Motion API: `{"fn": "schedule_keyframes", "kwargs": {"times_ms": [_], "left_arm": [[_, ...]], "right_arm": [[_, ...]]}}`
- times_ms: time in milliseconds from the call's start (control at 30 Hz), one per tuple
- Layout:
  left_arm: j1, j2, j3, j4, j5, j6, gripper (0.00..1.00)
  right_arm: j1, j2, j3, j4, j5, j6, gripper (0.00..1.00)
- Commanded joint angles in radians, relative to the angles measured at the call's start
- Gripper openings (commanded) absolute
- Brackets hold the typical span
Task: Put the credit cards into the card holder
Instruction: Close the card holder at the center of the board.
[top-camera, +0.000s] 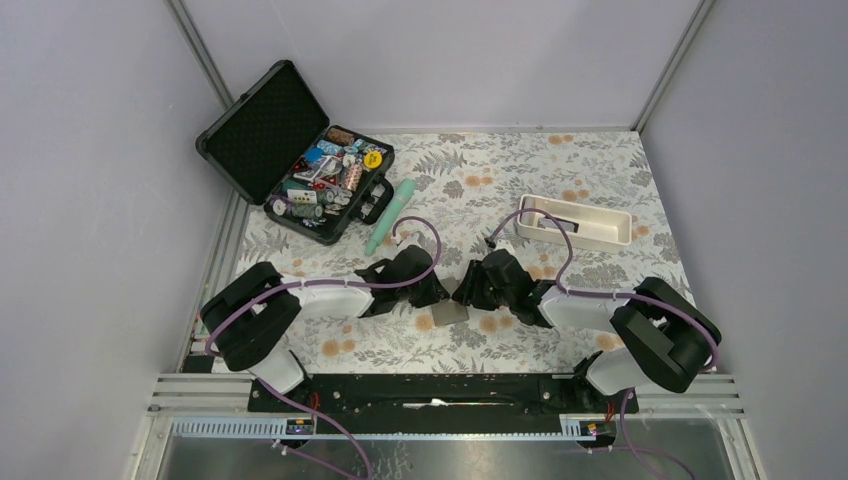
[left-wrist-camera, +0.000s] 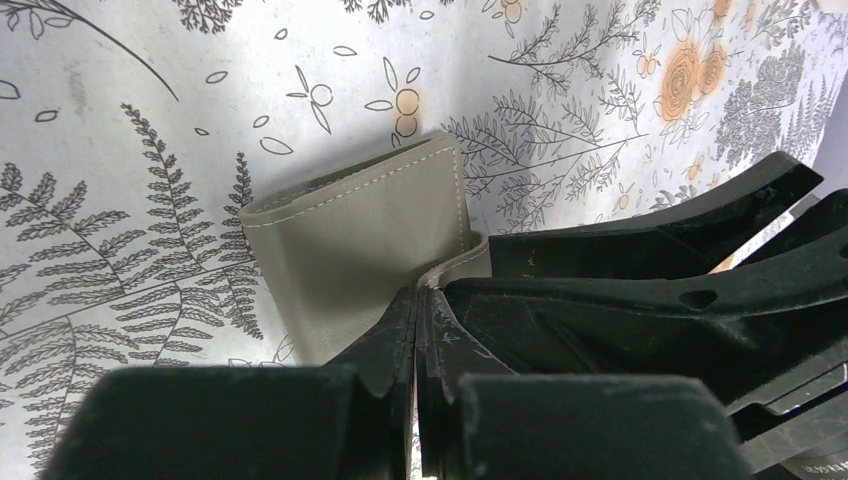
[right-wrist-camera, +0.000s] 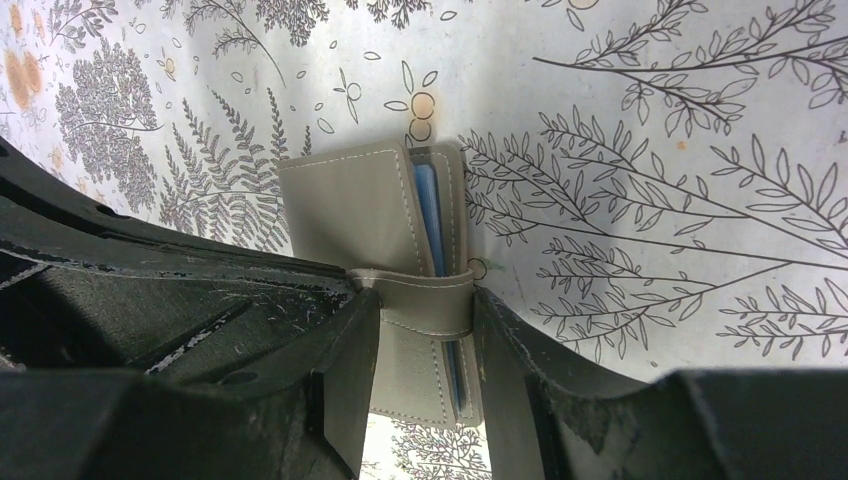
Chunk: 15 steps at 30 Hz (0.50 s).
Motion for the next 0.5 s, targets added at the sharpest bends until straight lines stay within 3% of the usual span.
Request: {"fn": "schedule_keyframes", "kwargs": {"times_ms": [0, 467], "left_arm": [[-0.001, 0.038, 0.037, -0.084, -0.042, 0.037, 0.00], [-0.020, 0.075, 0.064, -0.170, -0.057, 0.043, 0.00]], "right_arm": [[0.017, 0.057, -0.011, -0.125, -0.015, -0.035, 0.47], [0.036, 0.109, 0.020, -0.160, 0.008, -0.045, 0.46]]}}
